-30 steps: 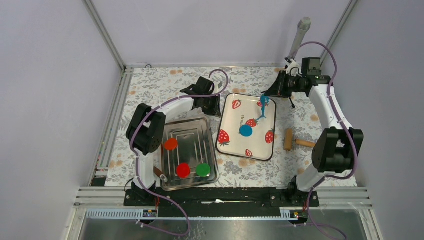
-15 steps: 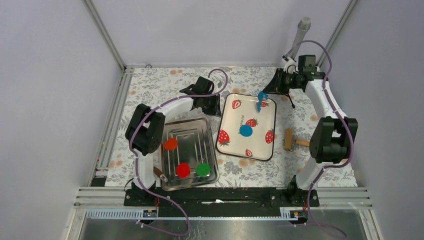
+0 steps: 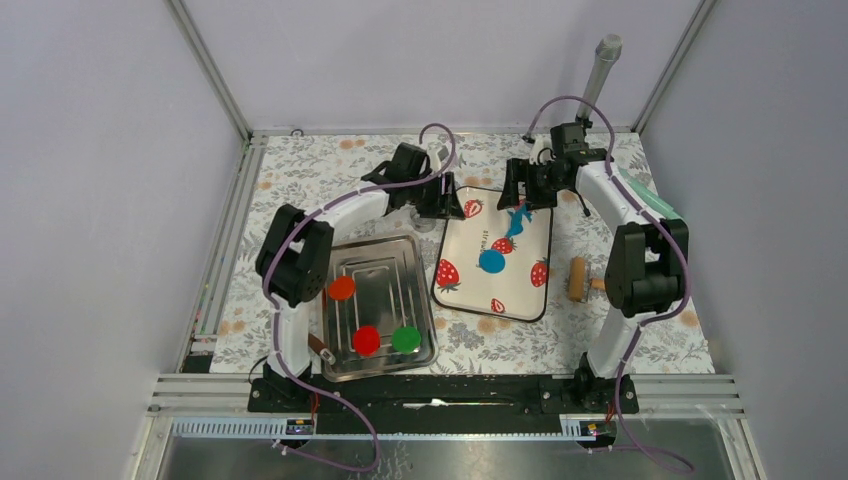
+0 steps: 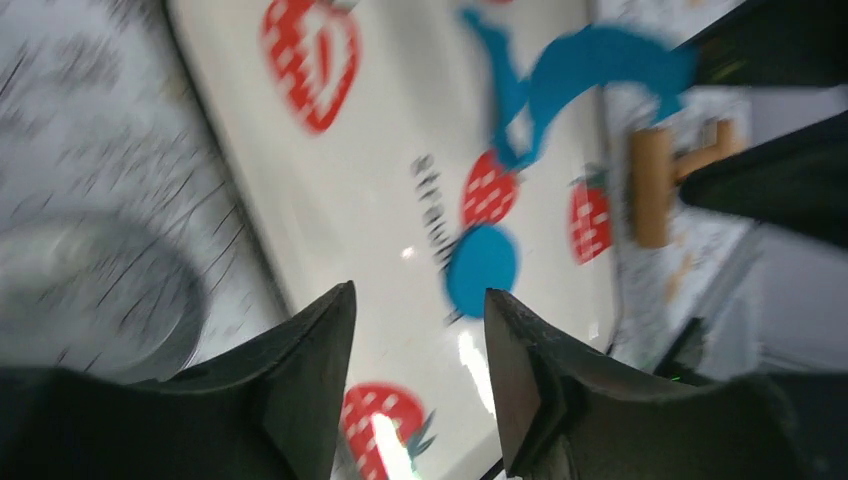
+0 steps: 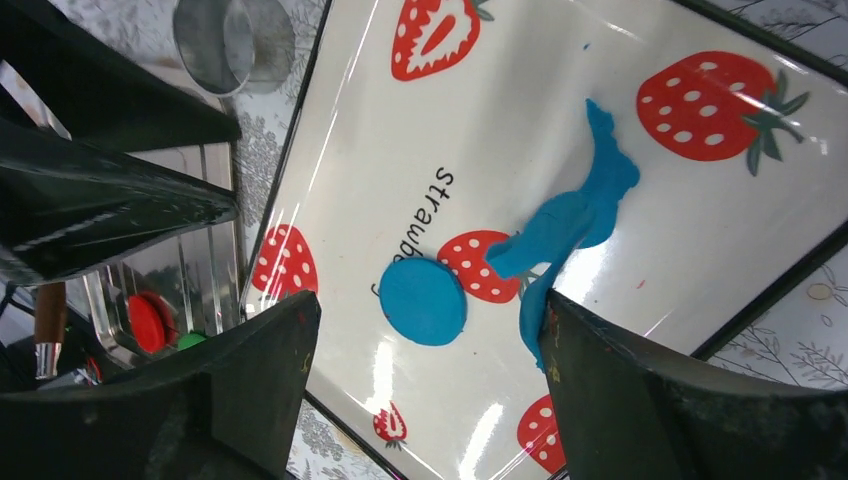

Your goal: Roll out the dumpling wrappers from the dough

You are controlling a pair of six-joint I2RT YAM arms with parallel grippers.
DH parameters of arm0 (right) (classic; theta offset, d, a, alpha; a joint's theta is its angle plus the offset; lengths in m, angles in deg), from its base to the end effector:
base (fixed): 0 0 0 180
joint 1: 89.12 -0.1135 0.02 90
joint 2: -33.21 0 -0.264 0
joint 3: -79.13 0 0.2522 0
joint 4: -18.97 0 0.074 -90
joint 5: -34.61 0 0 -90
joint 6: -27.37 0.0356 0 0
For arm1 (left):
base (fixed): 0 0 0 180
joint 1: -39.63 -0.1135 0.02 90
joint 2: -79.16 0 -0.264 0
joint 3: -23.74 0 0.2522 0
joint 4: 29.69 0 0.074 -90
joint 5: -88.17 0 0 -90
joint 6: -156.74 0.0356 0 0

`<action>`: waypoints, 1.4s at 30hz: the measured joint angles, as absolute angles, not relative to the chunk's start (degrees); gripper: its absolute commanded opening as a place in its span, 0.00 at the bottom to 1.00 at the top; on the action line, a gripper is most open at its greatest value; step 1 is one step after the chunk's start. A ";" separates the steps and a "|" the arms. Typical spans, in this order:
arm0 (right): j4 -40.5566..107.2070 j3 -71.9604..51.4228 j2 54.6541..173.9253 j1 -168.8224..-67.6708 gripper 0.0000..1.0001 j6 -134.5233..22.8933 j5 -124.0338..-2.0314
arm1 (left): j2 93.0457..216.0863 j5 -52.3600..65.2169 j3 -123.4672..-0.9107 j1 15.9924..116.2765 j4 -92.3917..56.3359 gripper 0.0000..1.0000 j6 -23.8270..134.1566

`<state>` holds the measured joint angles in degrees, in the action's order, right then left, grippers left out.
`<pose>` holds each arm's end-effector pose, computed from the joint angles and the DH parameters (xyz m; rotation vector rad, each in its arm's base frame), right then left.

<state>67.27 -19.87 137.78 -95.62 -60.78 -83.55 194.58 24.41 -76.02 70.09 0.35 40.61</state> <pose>0.3951 0.0619 0.2594 -0.3019 2.4584 0.6761 0.3800 -0.2418 0.2081 0.3301 2.4792 -0.9915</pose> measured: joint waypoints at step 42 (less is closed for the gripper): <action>74.23 -23.78 142.02 -95.64 0.91 -71.60 -100.38 | 216.28 40.78 -93.33 75.56 -28.33 0.68 15.87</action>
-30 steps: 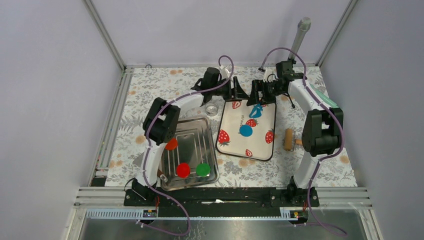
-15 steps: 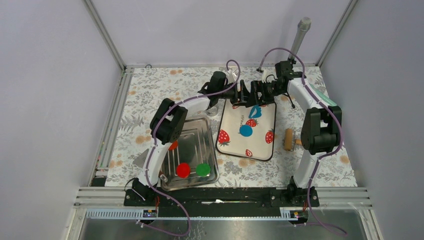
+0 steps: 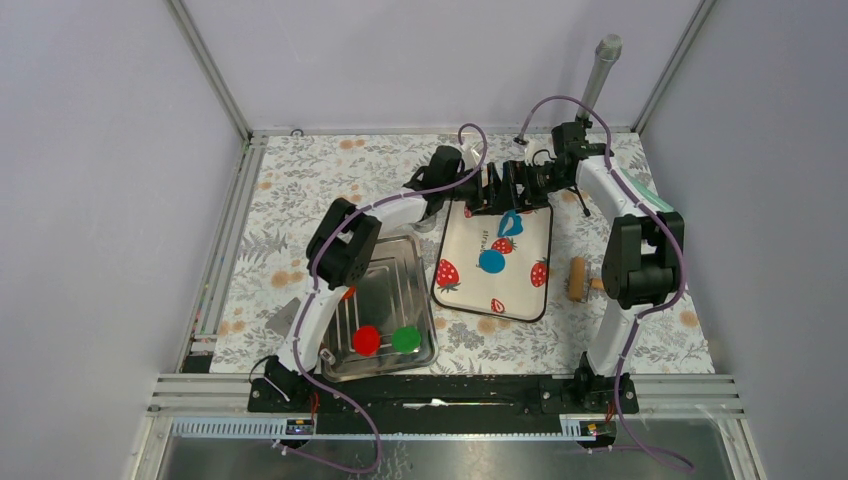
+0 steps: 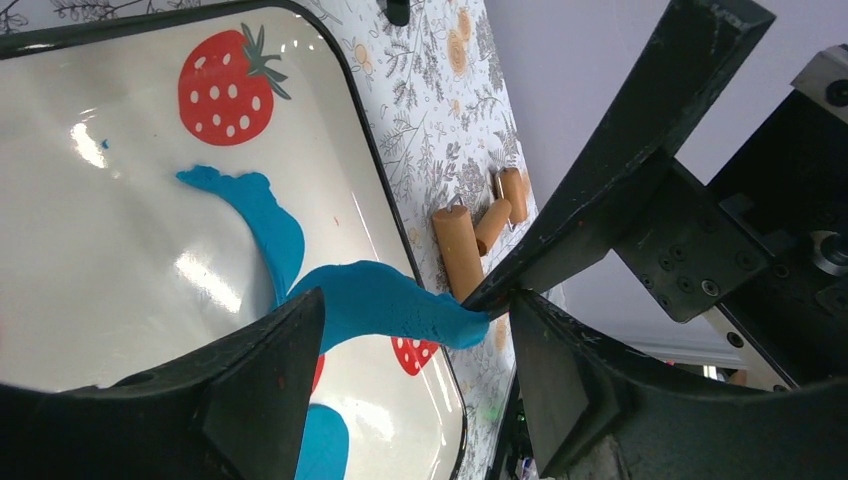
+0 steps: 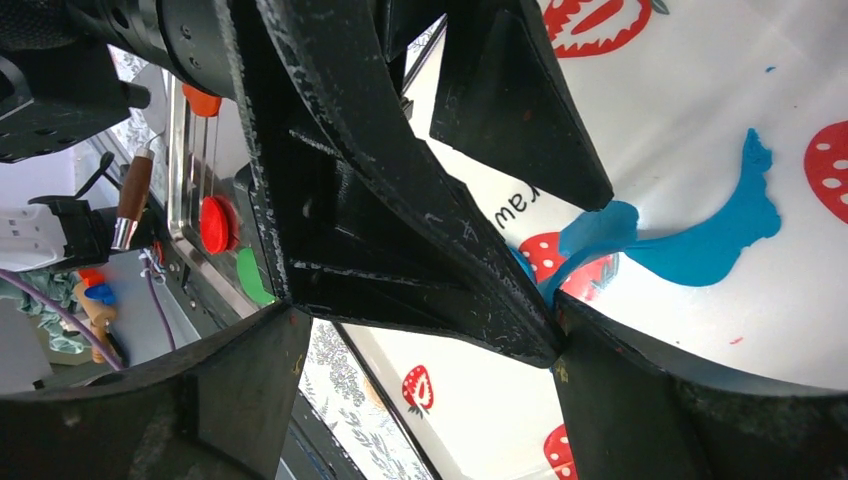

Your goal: Roll out the dumpling wrappers from the dough

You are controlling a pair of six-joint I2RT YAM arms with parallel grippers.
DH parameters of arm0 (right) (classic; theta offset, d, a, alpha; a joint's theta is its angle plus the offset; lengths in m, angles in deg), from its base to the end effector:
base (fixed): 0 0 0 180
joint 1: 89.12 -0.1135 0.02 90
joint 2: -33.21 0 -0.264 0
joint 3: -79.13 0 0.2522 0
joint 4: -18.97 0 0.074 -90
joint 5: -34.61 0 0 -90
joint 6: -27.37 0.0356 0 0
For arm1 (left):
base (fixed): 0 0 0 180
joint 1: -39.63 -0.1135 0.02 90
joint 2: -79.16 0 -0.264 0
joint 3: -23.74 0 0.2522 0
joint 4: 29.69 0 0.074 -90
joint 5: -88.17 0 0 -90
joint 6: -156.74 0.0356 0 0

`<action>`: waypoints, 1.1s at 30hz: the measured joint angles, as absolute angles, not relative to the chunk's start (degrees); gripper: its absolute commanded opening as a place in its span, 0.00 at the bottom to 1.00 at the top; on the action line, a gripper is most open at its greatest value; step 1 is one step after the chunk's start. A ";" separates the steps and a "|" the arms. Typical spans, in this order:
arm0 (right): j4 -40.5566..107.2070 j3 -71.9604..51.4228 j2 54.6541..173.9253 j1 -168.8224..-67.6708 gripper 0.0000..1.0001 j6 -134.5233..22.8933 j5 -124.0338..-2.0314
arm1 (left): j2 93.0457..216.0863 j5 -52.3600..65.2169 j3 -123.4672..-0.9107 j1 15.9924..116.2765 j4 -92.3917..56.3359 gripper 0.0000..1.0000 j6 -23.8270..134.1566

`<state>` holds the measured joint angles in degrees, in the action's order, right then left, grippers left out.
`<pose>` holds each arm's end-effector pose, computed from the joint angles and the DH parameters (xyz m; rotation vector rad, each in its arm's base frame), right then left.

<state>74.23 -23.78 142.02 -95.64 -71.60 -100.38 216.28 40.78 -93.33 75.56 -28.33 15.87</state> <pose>0.3984 0.0709 0.2506 -0.5890 2.3940 1.0015 0.4261 -0.3385 0.1701 0.2916 2.2376 -1.6398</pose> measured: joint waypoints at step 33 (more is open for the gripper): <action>75.95 -22.18 132.41 -95.43 0.82 -75.16 -90.81 | 208.98 31.27 -92.17 73.46 -11.50 0.66 27.04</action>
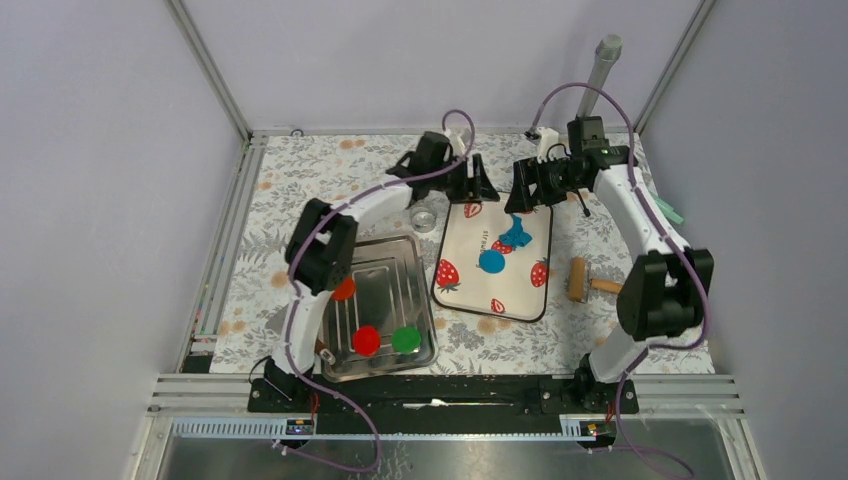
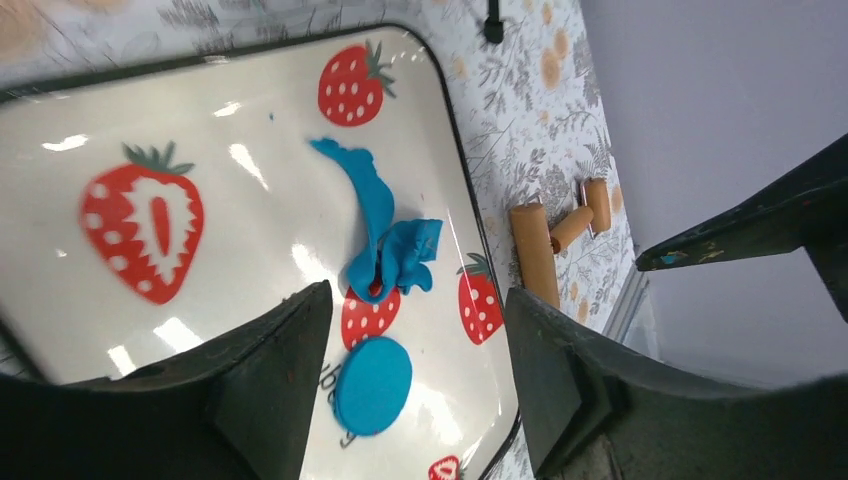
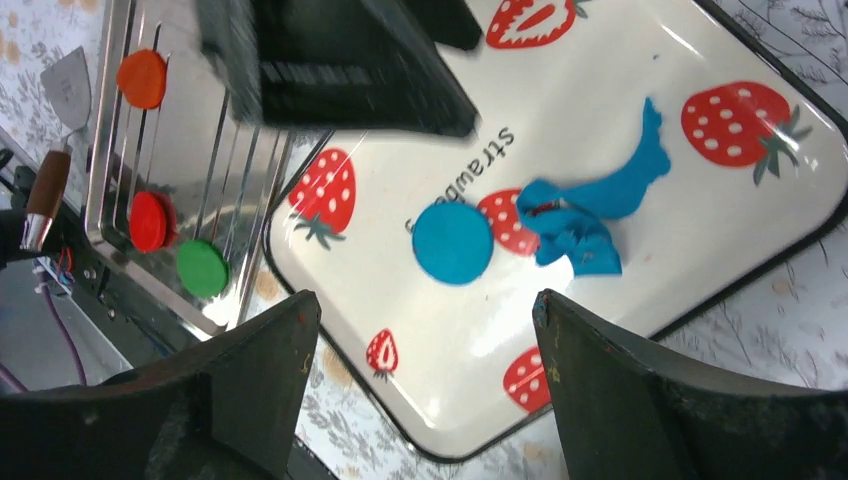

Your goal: Roll out the dumpling wrappers from the dough

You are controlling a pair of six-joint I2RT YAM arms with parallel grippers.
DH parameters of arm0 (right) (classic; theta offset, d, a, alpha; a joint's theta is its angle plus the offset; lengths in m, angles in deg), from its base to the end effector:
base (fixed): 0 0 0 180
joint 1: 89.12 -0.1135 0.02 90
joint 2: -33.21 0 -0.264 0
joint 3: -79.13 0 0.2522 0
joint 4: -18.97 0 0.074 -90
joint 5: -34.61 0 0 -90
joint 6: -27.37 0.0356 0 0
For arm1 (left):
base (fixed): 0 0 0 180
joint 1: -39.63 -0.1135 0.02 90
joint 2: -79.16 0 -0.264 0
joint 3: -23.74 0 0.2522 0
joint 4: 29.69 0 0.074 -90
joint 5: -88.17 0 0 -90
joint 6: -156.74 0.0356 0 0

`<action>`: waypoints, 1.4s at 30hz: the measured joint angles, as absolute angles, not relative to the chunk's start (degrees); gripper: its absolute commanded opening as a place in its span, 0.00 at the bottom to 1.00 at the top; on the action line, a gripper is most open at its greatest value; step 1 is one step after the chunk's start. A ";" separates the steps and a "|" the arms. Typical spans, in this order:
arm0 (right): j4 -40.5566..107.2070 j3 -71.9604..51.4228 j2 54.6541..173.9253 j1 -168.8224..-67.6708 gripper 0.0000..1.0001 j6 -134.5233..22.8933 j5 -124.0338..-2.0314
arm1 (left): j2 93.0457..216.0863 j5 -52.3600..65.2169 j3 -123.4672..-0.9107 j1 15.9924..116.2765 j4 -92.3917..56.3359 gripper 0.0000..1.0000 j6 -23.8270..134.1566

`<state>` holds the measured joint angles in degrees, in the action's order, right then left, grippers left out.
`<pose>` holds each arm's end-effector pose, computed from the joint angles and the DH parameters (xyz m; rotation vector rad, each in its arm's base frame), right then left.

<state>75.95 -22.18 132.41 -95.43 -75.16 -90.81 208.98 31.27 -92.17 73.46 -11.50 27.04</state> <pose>0.3690 0.0616 0.2991 -0.6341 2.3351 0.7263 0.4226 -0.3067 0.2005 0.2617 2.3332 -1.3186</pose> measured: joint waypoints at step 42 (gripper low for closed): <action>81.57 -3.25 110.70 -95.10 0.67 -80.80 -92.08 | 138.08 13.39 -36.41 57.74 68.65 0.67 152.78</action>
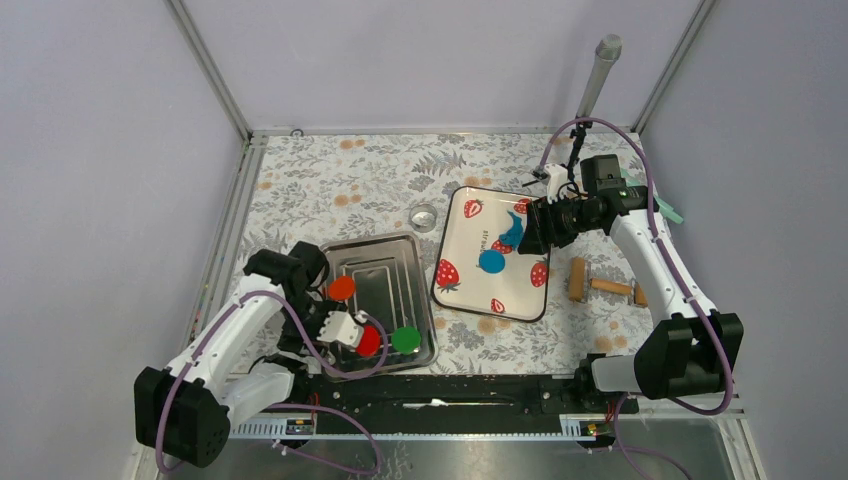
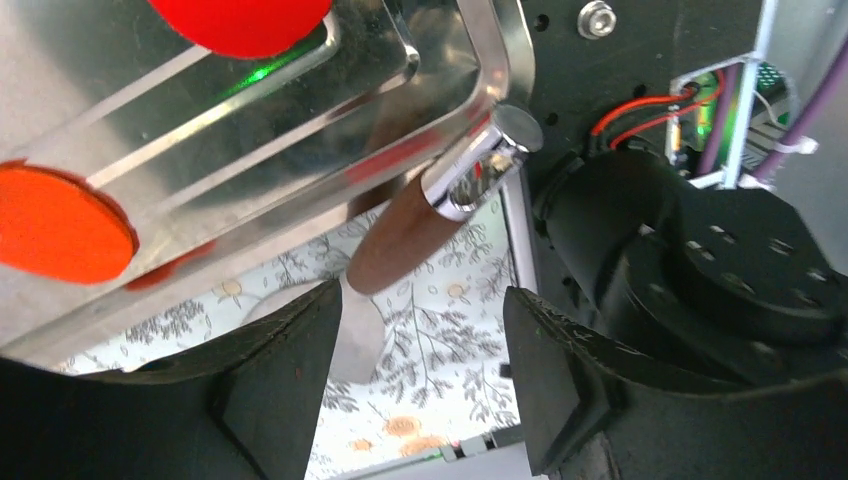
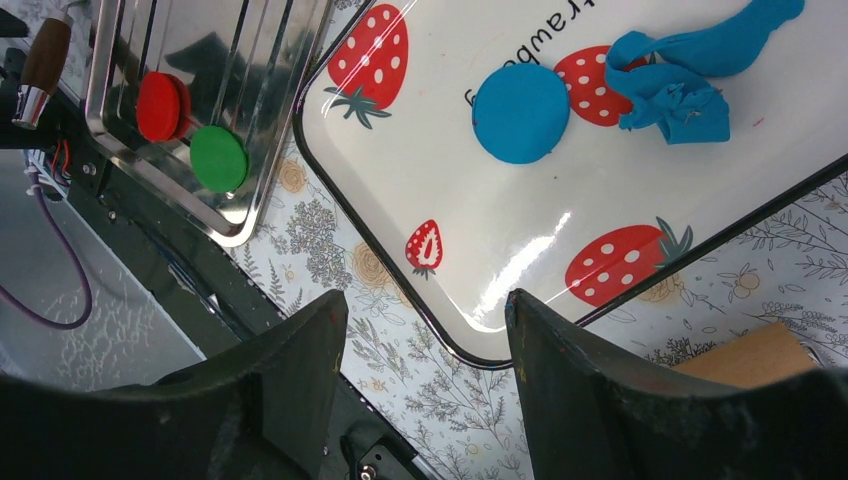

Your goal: Roll out the dumpling wrappers from the dough

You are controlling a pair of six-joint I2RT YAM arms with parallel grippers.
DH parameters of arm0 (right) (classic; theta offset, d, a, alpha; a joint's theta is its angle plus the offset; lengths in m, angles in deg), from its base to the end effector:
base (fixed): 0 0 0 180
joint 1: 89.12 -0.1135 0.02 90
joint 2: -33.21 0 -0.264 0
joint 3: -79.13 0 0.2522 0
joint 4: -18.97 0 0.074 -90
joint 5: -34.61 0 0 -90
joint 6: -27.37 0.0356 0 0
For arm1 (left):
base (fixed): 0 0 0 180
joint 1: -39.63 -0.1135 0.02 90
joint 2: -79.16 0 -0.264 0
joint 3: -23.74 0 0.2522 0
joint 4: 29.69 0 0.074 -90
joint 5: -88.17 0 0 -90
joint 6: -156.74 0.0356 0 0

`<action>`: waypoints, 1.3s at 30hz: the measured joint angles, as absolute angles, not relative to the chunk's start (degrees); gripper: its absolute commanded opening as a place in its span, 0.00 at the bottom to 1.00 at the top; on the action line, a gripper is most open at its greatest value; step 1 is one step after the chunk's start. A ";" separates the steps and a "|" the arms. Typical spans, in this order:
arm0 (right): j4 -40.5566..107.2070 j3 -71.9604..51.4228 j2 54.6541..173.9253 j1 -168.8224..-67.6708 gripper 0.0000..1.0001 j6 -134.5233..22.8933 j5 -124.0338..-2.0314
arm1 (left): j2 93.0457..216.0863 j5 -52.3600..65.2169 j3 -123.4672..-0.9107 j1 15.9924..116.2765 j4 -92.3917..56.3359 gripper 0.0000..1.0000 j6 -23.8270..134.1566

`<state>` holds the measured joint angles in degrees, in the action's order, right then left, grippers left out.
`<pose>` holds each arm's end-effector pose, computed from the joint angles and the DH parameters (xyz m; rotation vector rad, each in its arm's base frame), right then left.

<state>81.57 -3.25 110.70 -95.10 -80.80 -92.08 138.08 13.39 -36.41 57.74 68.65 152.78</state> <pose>0.2652 0.0492 0.3060 -0.7355 2.3244 0.7256 0.1135 -0.0469 0.2375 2.4009 1.9030 -0.4458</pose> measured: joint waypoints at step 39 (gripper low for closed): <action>69.96 -11.65 122.55 -97.15 0.73 -57.81 -98.07 | 156.28 22.44 -59.91 58.64 36.41 0.00 120.59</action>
<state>69.96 -11.65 122.55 -97.15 -57.81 -98.07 156.28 22.44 -59.91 58.64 36.41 120.59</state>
